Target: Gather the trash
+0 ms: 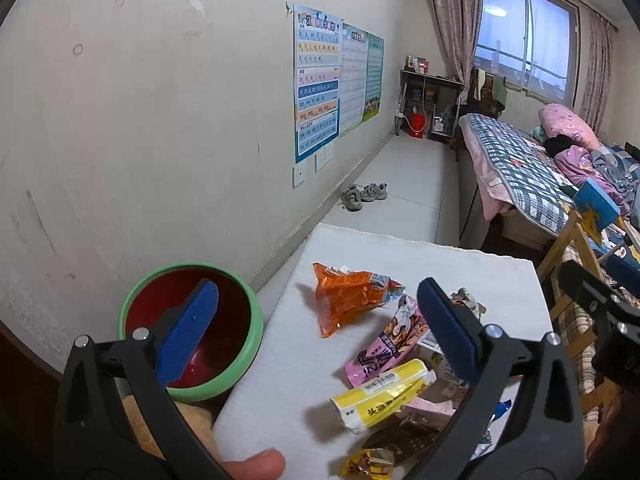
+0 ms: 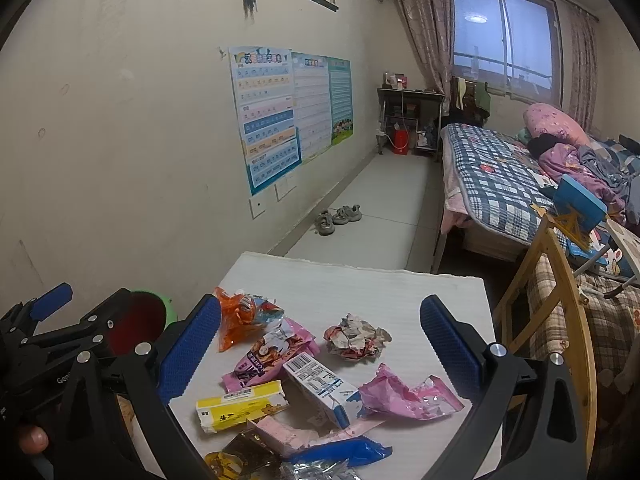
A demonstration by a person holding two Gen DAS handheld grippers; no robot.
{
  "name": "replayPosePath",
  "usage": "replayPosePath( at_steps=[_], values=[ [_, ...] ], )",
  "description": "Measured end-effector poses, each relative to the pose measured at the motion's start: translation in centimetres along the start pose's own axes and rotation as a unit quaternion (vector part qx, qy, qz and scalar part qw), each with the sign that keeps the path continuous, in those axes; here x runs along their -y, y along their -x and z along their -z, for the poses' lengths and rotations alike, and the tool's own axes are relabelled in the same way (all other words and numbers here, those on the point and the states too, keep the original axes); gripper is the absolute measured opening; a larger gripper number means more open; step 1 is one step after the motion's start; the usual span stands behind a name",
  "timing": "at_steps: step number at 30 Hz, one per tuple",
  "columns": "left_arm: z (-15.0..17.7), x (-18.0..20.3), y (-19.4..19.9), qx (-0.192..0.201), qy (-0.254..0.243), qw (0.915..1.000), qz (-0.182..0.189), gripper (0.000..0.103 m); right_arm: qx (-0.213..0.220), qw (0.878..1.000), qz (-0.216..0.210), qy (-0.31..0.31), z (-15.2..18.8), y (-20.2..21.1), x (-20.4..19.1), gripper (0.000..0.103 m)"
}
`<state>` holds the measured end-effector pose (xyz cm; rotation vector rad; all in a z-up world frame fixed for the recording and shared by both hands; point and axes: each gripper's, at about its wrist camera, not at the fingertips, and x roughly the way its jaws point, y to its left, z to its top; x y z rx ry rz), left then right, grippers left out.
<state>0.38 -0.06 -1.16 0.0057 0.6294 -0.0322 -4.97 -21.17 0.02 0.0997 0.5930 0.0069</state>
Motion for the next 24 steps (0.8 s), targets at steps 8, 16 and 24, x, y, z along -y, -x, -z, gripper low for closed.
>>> replayPosePath(
  at_steps=[8, 16, 24],
  values=[
    [0.1, 0.7, 0.1, 0.004, -0.008, 1.0, -0.001, 0.098, 0.004, 1.0, -0.001, 0.005, -0.2, 0.2, -0.6, 0.096],
    [0.2, -0.3, 0.7, 0.005, -0.009, 0.9999, -0.013, 0.098, 0.004, 1.0, -0.002, 0.013, -0.2, 0.4, -1.1, 0.096],
    [0.5, -0.9, 0.4, -0.004, -0.003, 0.9999, -0.013, 0.098, 0.003, 1.0, -0.004, 0.019, 0.0, 0.6, -1.5, 0.096]
  ],
)
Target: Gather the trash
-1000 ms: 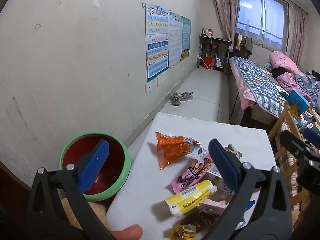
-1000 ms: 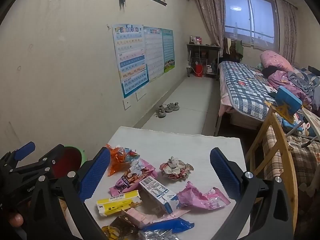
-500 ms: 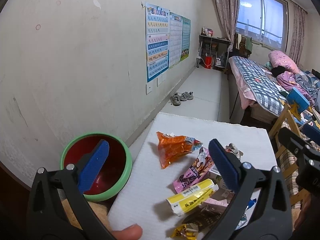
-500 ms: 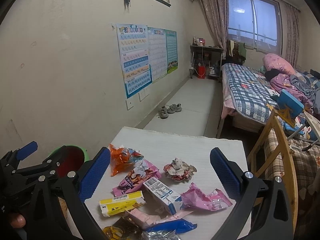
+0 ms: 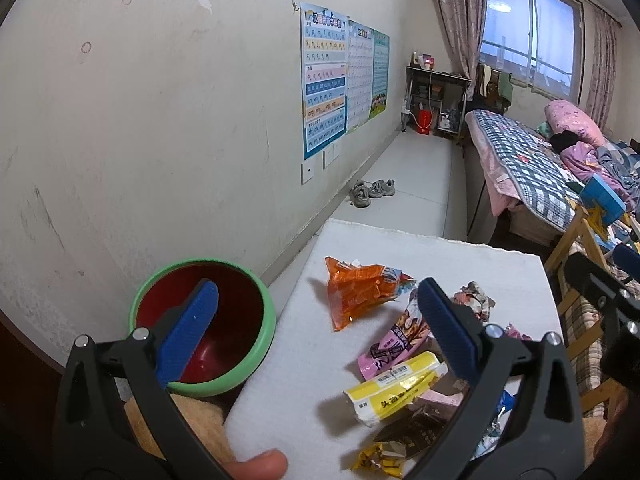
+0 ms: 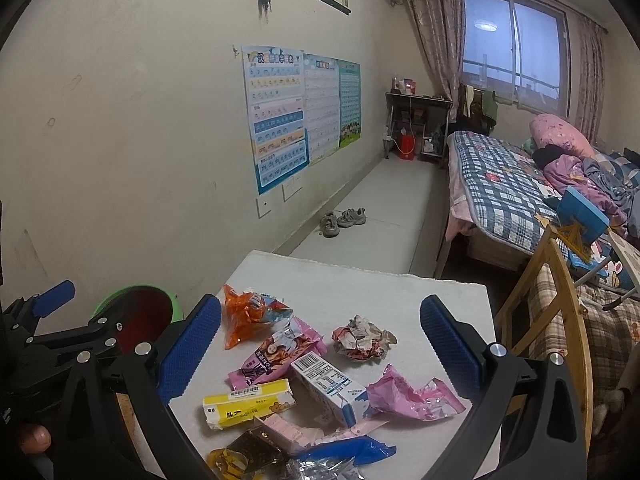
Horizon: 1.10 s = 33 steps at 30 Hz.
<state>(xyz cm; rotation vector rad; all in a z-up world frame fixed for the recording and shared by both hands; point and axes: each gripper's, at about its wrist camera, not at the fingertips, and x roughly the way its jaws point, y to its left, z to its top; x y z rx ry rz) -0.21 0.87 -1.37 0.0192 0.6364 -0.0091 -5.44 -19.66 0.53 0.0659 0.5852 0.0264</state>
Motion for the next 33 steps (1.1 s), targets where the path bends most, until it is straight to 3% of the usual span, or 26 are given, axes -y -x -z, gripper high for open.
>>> replayPosePath(
  at_steps=[33],
  values=[
    [-0.8, 0.6, 0.4, 0.003, -0.01, 0.9999, -0.008, 0.098, 0.016, 1.0, 0.001, 0.005, -1.0, 0.6, 0.0, 0.096]
  ],
)
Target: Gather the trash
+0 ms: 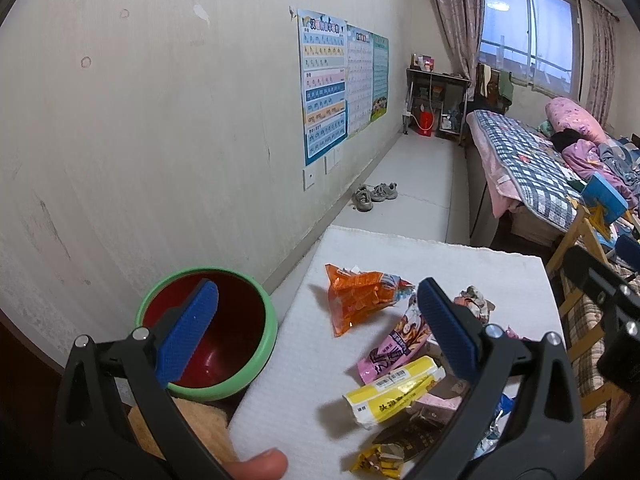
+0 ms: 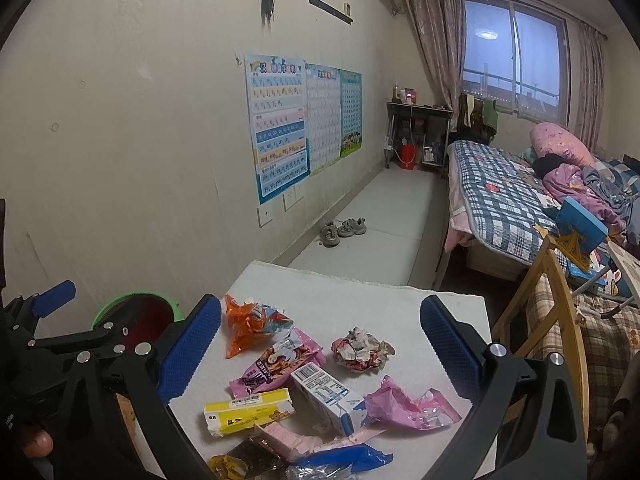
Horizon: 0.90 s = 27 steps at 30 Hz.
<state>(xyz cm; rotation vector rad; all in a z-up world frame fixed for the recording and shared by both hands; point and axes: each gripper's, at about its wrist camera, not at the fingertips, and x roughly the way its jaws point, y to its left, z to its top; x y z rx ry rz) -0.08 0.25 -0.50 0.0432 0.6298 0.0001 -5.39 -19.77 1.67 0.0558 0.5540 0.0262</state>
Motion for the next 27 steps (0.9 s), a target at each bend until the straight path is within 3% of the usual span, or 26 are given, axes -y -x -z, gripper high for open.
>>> replayPosePath(
  at_steps=[21, 27],
  values=[
    [0.16, 0.04, -0.19, -0.003, -0.002, 1.0, -0.002, 0.098, 0.0, 1.0, 0.002, 0.001, -0.13, -0.18, 0.18, 0.096],
    [0.38, 0.06, -0.37, 0.004, -0.012, 0.9996, -0.025, 0.098, -0.002, 1.0, 0.002, -0.001, -0.09, -0.21, 0.2, 0.096]
  ],
)
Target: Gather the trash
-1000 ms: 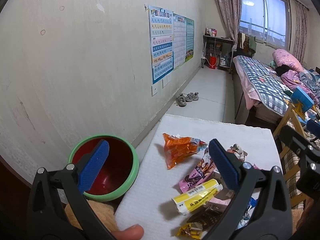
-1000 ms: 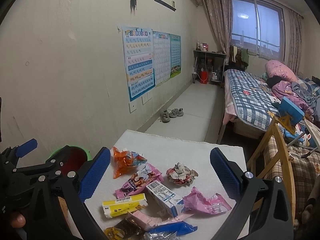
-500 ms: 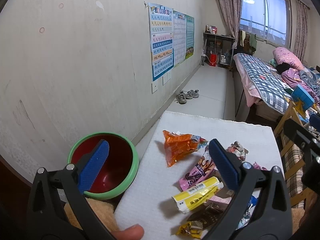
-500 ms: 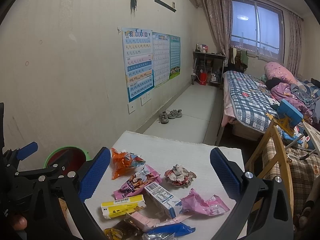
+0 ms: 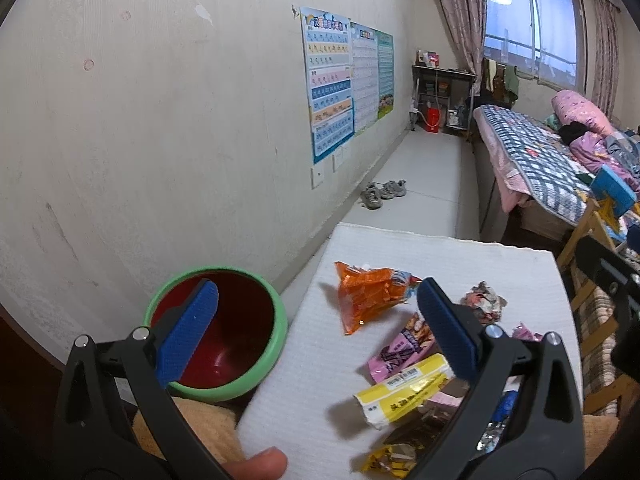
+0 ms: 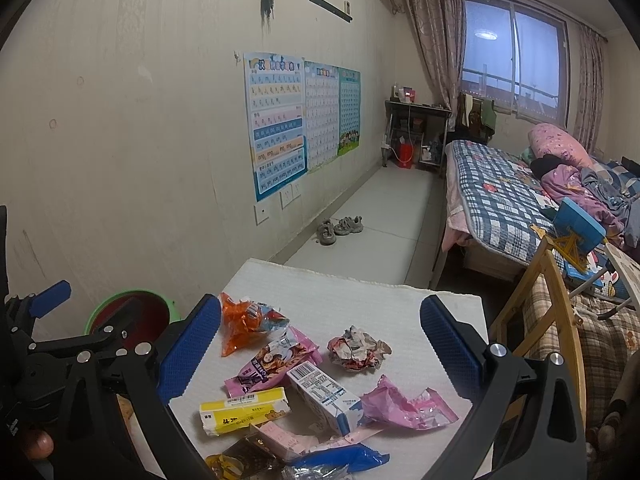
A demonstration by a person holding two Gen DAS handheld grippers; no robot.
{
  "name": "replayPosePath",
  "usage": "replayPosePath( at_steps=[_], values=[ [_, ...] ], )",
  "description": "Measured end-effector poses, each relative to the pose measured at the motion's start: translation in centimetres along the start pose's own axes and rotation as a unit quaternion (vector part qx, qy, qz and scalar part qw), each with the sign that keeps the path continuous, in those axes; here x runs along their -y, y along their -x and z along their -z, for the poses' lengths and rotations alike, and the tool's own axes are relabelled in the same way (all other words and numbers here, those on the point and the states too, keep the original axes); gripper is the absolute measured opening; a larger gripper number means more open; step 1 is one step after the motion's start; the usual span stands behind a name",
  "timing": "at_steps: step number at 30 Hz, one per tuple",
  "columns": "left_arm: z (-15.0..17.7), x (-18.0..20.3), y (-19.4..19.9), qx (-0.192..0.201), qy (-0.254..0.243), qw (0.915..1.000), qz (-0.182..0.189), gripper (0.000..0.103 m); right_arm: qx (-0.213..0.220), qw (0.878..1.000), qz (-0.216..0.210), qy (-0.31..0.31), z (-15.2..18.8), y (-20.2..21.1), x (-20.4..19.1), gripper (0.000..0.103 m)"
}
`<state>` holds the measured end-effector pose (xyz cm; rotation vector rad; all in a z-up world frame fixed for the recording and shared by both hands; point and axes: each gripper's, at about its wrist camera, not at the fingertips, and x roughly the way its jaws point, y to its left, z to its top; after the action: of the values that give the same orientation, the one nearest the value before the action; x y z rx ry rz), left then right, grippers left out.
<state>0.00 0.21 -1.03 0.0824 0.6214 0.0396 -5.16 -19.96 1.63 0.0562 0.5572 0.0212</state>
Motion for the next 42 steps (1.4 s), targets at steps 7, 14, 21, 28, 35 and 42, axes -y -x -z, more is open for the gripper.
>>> replayPosePath(
  at_steps=[7, 14, 21, 28, 35, 42],
  values=[
    [0.1, -0.2, 0.1, 0.015, -0.002, 0.9998, -0.009, 0.098, -0.007, 1.0, -0.002, -0.001, 0.8, 0.2, 0.9, 0.096],
    [3.6, 0.9, -1.8, -0.034, -0.082, 0.9955, 0.031, 0.098, -0.06, 0.998, 0.01, -0.008, 4.8, -1.4, 3.4, 0.096],
    [7.9, 2.4, -3.2, -0.116, -0.105, 0.9774, 0.142, 0.097, -0.143, 0.989, -0.011, -0.026, 10.2, -3.1, 5.8, 0.096],
    [12.1, 5.9, -4.6, -0.172, -0.166, 0.952, 0.191, 0.087, -0.228, 0.967, -0.056, -0.098, 14.0, -4.8, 7.4, 0.088],
    [14.2, 7.5, -6.5, -0.209, -0.17, 0.9396, 0.21, 0.086, -0.271, 0.949, -0.078, -0.141, 15.6, -6.7, 7.8, 0.081],
    [15.5, 8.6, -7.5, -0.231, -0.181, 0.9301, 0.22, 0.081, -0.292, 0.932, -0.095, -0.191, 16.3, -9.4, 8.0, 0.081]
  ],
)
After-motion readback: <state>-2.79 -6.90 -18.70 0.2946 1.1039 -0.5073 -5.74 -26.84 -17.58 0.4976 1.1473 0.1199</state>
